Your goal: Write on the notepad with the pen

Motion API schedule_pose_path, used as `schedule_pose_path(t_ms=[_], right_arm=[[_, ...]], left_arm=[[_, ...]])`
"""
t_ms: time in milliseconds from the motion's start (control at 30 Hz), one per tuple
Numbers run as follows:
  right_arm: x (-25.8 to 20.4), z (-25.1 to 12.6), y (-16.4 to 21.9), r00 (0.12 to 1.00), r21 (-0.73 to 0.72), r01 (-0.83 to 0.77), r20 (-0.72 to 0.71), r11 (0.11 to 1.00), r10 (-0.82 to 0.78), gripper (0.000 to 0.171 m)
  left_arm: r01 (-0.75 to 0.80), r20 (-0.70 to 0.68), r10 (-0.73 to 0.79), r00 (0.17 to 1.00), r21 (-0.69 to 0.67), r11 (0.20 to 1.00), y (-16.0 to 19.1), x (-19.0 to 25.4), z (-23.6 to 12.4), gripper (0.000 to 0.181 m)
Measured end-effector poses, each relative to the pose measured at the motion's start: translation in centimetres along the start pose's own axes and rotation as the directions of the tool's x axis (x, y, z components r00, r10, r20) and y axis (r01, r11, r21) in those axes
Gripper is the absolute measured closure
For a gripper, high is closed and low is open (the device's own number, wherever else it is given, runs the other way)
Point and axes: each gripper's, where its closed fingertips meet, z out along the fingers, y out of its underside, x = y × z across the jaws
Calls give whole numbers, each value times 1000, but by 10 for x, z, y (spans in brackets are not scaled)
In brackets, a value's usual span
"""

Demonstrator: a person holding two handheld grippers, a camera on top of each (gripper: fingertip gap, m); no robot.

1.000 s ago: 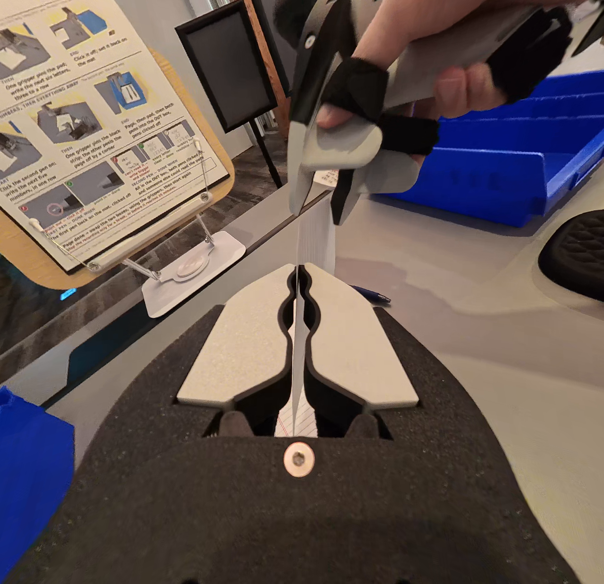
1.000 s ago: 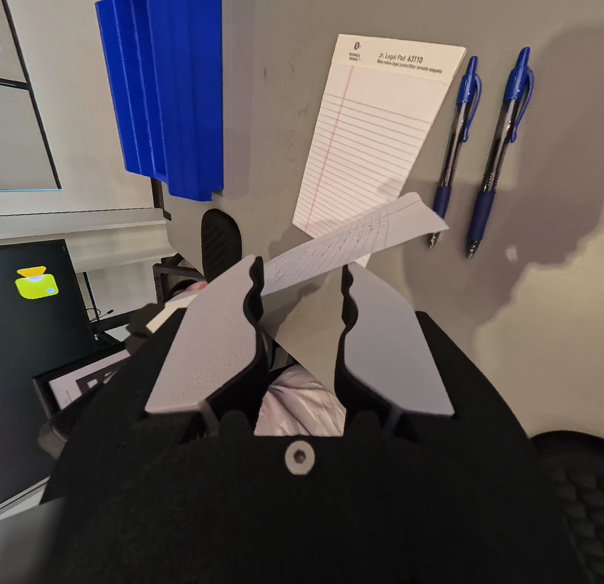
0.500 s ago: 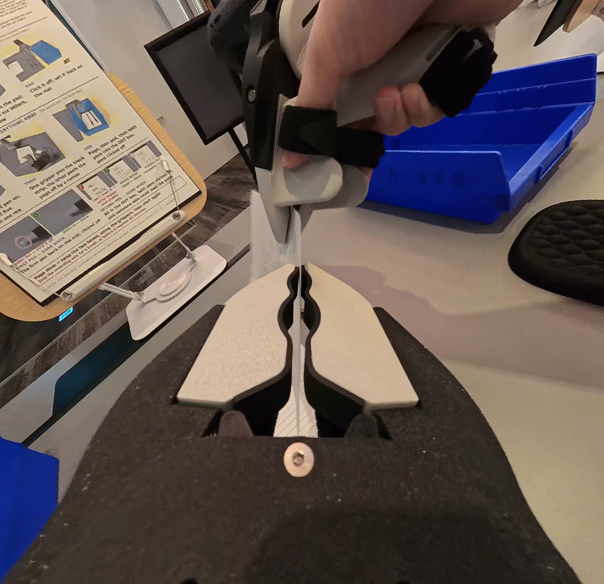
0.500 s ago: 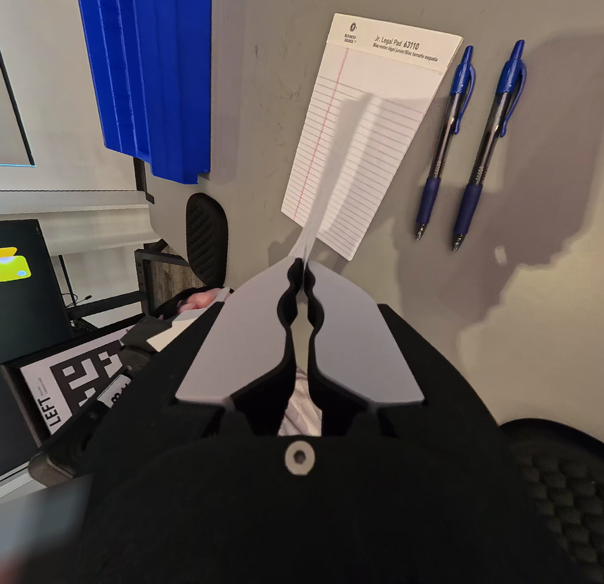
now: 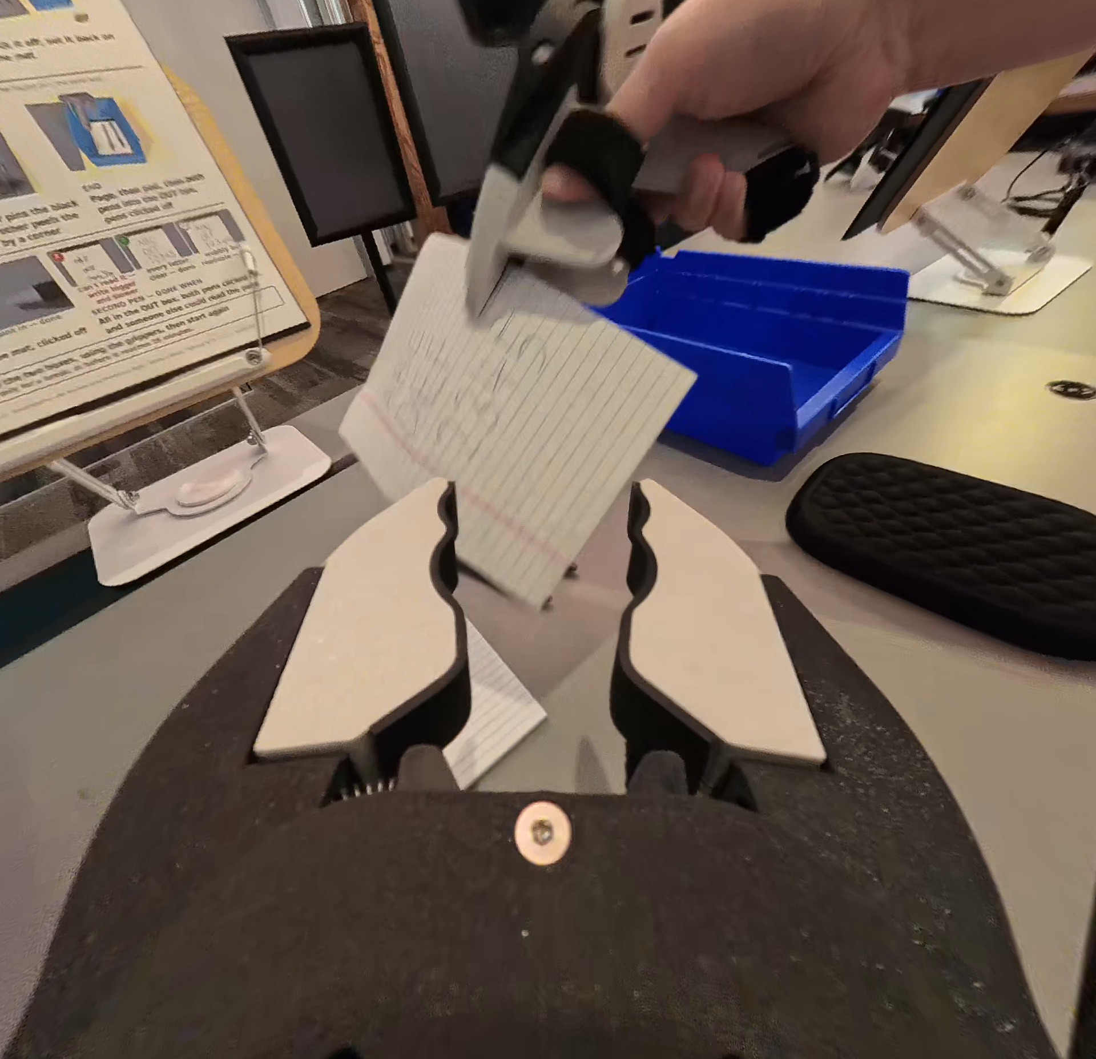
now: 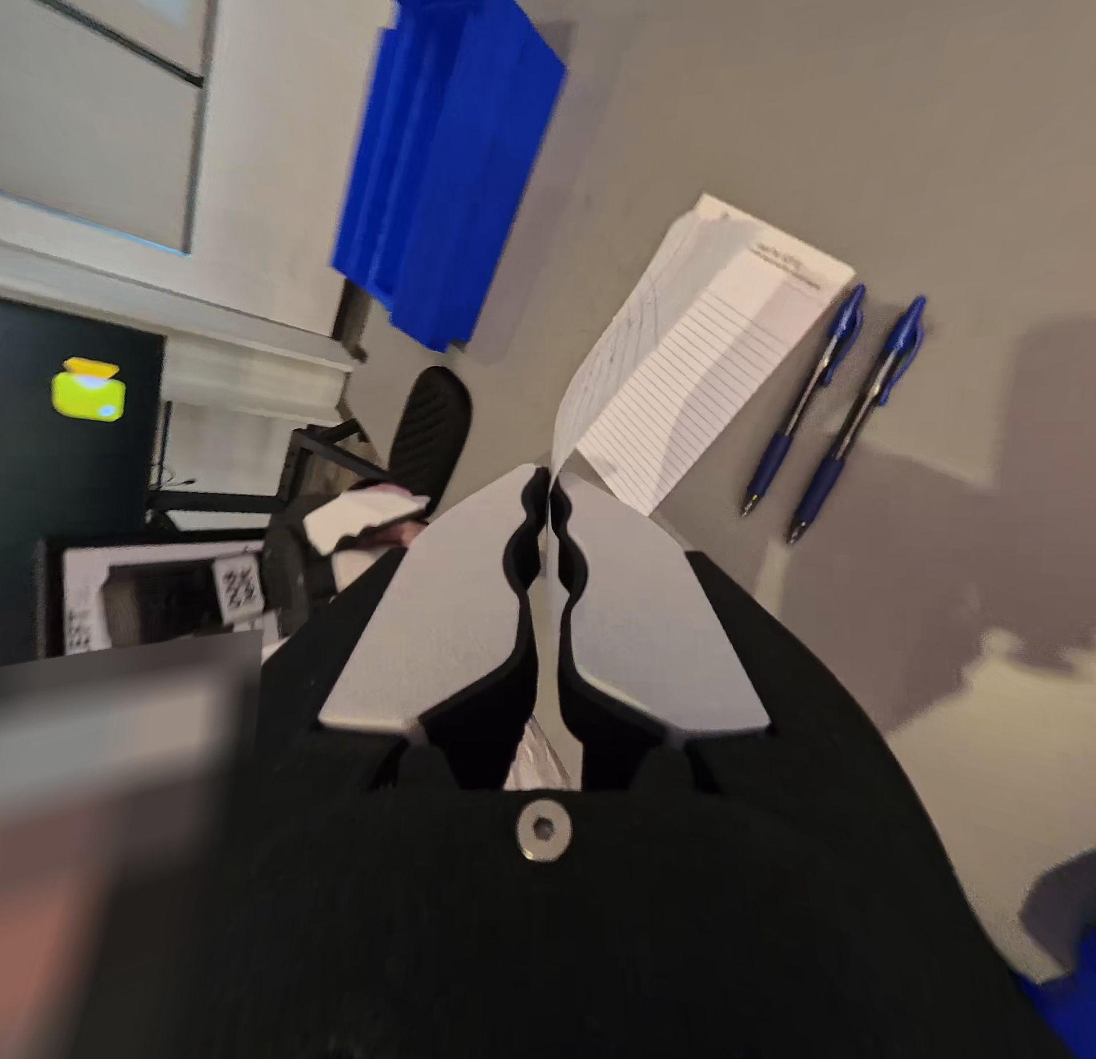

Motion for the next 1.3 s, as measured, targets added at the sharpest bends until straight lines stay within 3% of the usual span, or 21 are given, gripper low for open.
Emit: schedule_pose_path(t_ms=[67,200,367,467,700,1000,1300], right_arm=[[-7,-34,-3,990,21,104,95,994,-105,171],[15,-113,-2,963,97,260,44,961,-265,171],[83,-199,3,958,153,264,-159,952,-240,171],[124,-222,17,955,120,218,-229,969,-186,171],[205,-215,44,956,3,55,-287,999,-51,171],[262,-176,59,938,-61,-180,-310,982,153,171],[301,-172,71,866,-137,-191,-490,972,100,171]], left_arm=[[13,6,-13,1000,5,1000,3,-8,-19,128],[71,23,-71,997,1,997,17,-27,-51,130],[118,94,-119,988,13,993,25,-56,-84,131],[128,145,-132,980,41,991,20,-70,-101,132],[91,230,-102,968,58,994,6,-85,-122,134],[66,238,-66,969,7,998,7,-81,-118,135],[35,244,-35,969,8,999,-1,-74,-116,136]])
